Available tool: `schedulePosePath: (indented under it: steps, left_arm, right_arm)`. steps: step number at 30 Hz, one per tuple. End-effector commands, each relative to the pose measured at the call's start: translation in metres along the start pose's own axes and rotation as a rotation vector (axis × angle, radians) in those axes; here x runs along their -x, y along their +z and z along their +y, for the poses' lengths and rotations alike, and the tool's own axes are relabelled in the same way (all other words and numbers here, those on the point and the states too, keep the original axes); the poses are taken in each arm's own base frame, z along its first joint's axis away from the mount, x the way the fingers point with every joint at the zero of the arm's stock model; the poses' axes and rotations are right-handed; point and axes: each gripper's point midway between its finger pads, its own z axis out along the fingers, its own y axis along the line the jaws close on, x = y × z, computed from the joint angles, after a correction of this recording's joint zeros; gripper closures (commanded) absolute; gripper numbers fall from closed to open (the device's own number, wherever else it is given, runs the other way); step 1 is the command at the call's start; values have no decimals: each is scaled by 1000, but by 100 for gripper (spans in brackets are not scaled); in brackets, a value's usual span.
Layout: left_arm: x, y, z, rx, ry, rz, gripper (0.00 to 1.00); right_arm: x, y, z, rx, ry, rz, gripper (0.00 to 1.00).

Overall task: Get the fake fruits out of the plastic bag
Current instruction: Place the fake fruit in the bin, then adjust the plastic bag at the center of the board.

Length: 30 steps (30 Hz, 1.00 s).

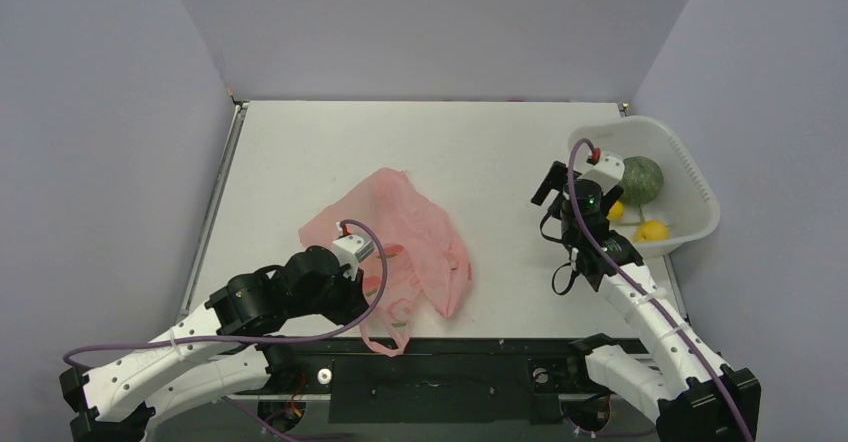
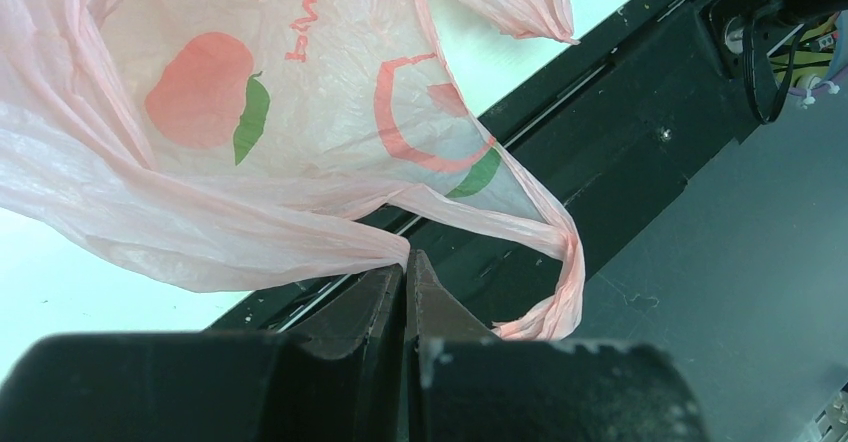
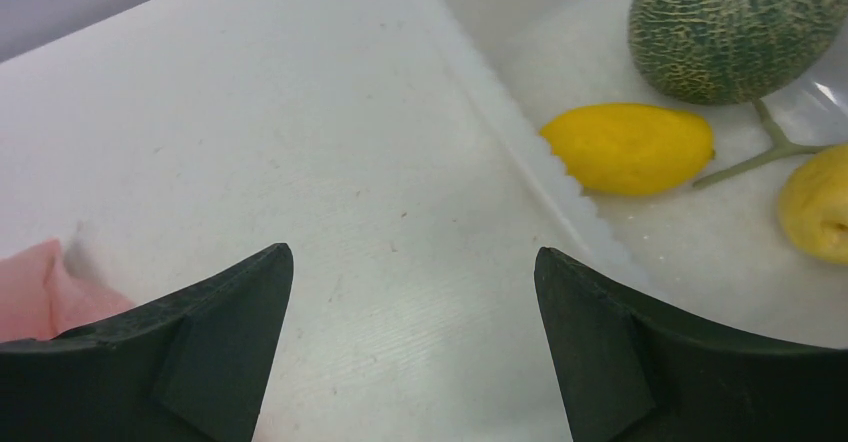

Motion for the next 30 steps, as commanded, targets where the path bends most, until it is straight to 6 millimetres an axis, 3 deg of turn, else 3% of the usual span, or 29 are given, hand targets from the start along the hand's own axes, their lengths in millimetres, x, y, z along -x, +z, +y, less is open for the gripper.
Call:
schedulePosePath:
  steps: [1, 6, 12, 13, 16, 20, 22, 25, 27, 30]
  left_arm:
    - [10, 0, -3, -1, -2, -34, 100]
    - [9, 1, -3, 0, -2, -27, 100]
    - [10, 0, -3, -2, -3, -35, 100]
    - [10, -1, -3, -3, -4, -36, 100]
    - [10, -1, -3, -3, -4, -41, 100]
    - [11, -2, -3, -3, -6, -47, 100]
    - [11, -2, -3, -1, -6, -46, 100]
    - [10, -1, -3, 1, -7, -40, 100]
    - [10, 0, -3, 3, -5, -35, 100]
    - [10, 0, -4, -4, -3, -34, 100]
  right_arm:
    - [7, -22, 40, 94, -85, -33, 14]
    - [-31, -52, 86, 245, -200, 33, 14]
    - [-111, -129, 158, 640, -384, 159, 14]
    - [-123, -137, 164, 669, -412, 169, 14]
    - [-163, -184, 185, 818, -513, 194, 14]
    - [-201, -230, 197, 899, -654, 159, 14]
    - [-210, -237, 199, 874, -709, 122, 14]
    - [-222, -231, 196, 782, -784, 71, 14]
    - [-213, -217, 188, 645, -807, -39, 14]
    - [-215, -200, 176, 513, -848, -127, 14]
